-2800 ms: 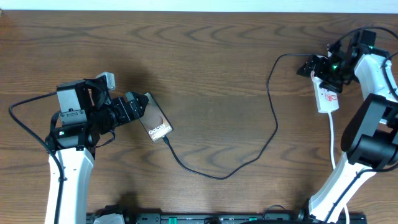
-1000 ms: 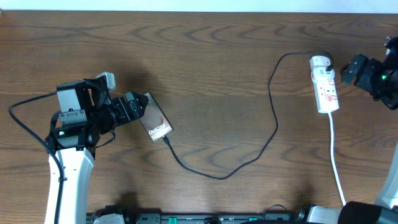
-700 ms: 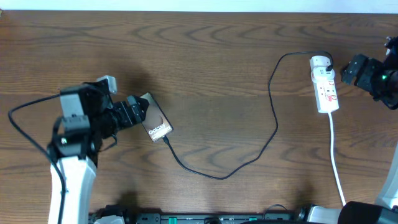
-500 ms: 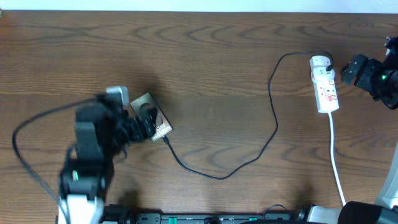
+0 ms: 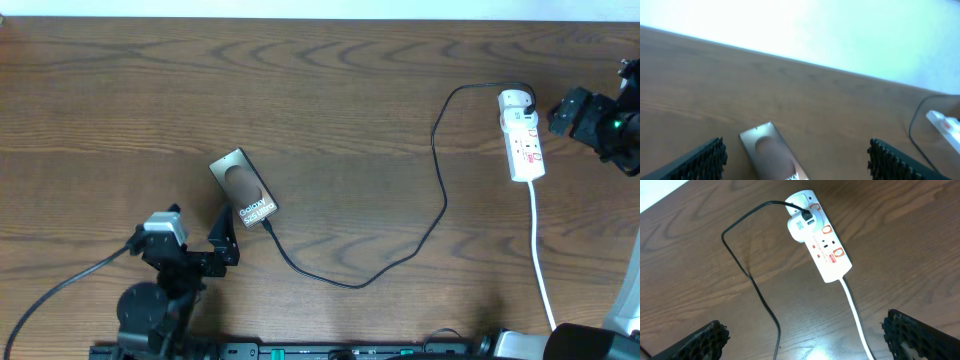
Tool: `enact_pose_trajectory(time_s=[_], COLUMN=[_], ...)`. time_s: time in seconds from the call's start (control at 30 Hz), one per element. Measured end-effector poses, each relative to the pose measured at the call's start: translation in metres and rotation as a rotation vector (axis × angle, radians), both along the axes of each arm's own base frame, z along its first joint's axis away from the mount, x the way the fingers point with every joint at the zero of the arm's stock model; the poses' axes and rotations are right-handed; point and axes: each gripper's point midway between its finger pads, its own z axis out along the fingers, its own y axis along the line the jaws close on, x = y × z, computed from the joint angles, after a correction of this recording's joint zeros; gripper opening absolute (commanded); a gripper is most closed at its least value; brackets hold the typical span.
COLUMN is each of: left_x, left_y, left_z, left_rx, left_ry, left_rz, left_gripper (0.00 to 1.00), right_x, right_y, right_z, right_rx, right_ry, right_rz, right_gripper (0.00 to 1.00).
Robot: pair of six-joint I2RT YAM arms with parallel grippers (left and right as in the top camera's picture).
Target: Plug charger to phone and switch on socket
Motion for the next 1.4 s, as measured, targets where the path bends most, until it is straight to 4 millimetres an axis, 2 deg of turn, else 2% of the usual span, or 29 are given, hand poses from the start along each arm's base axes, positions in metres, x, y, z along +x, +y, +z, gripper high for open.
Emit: enact_pose_trajectory(time_s=[0.17, 0.33, 0.43, 0.53, 0.67, 1.4], left_x=[0.007, 0.019, 0.023, 0.024, 0.023, 0.023], left_y=[0.002, 0.003, 0.008, 0.014, 0.02, 0.022], left_z=[0.003, -0.015, -0.04, -0.043, -0.065, -0.066], left_rx=[-0.003, -0.006, 0.01, 0.04, 0.091, 0.145], left_ry=[-0.148, -0.211, -0.164, -0.154, -0.069, -0.066], left_rz=[0.014, 0.029, 0.052, 0.074, 0.089, 0.091], left_gripper=[0.89, 0.89, 0.89, 0.89, 0.89, 0.89], right_x=[0.0, 0.0, 0.0, 0.0, 0.0, 0.0], right_y=[0.0, 0.0, 0.0, 0.0, 0.0, 0.0], right_z=[0.0, 0.0, 0.0, 0.0, 0.0, 0.0], right_rx=[0.0, 0.0, 0.0, 0.0, 0.001, 0.0], right_ry=[0.0, 0.0, 0.0, 0.0, 0.001, 0.001], right_rz=[0.0, 0.0, 0.0, 0.0, 0.0, 0.0], right_gripper=[0.99, 0.99, 0.99, 0.99, 0.99, 0.99])
